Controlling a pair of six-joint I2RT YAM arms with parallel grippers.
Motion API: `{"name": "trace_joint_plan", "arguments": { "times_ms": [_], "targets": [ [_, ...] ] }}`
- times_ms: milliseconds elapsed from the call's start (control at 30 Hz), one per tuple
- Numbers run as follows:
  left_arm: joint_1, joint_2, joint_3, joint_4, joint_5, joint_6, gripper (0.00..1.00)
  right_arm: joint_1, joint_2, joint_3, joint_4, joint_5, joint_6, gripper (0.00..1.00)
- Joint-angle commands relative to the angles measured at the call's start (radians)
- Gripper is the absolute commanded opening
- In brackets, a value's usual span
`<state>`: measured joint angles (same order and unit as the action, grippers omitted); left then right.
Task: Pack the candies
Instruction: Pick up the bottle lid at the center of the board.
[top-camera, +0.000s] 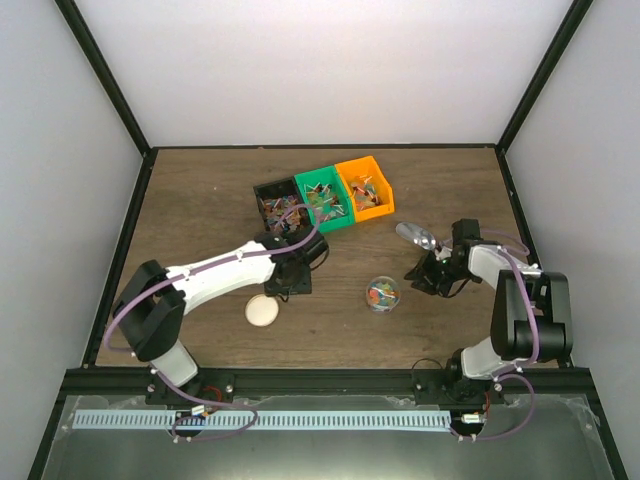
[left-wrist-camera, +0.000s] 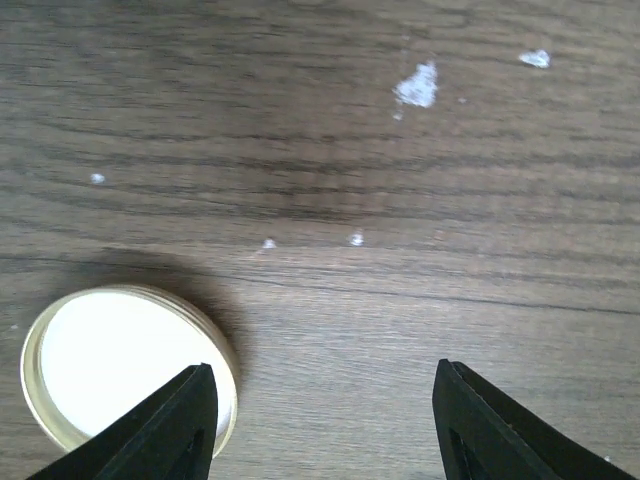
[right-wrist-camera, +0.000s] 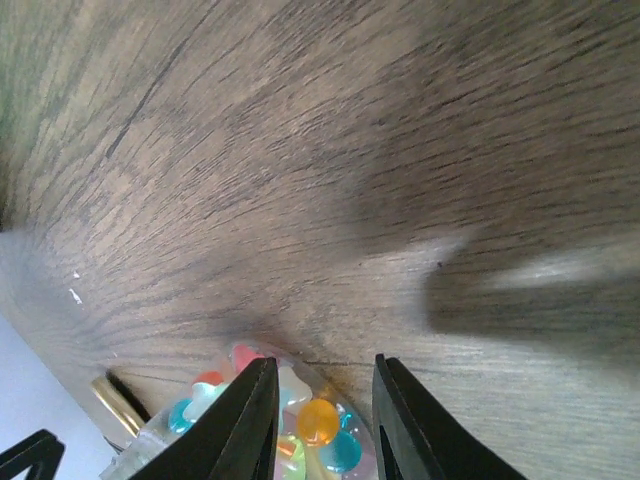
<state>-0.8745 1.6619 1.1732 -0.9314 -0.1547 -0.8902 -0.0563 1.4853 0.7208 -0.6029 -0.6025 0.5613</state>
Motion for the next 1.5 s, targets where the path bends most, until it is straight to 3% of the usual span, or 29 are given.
{"name": "trace_joint_plan", "arguments": {
  "times_ms": [0,567,700,833,1033,1100,1467],
  "targets": [
    [0.023,-0.052,-0.052,-0.042,-0.038,-0.038,0.61,0.006,0.033,0.003,0.026,-0.006,-0.019,0.29],
    [0.022,-0.003,-0.216,0.076,0.066,0.029,0.59,0.006,0.081,-0.032,0.059,-0.054,-0.026,0.28],
    [0.017,0.027,-0.199,0.08,0.074,0.045,0.52,0.006,0.078,-0.039,0.058,-0.045,-0.032,0.26],
    [0.015,0.028,-0.196,0.09,0.083,0.055,0.37,0.006,0.082,-0.05,0.065,-0.052,-0.032,0.24],
    [0.015,0.058,-0.185,0.095,0.088,0.07,0.23,0.005,0.083,-0.046,0.052,-0.034,-0.045,0.23],
    [0.017,0.061,-0.176,0.091,0.082,0.073,0.11,0.006,0.077,-0.049,0.044,-0.032,-0.047,0.23],
    [0.019,0.099,-0.011,0.009,0.026,0.167,0.06,0.004,-0.027,-0.047,-0.101,0.094,-0.064,0.28]
  ]
}}
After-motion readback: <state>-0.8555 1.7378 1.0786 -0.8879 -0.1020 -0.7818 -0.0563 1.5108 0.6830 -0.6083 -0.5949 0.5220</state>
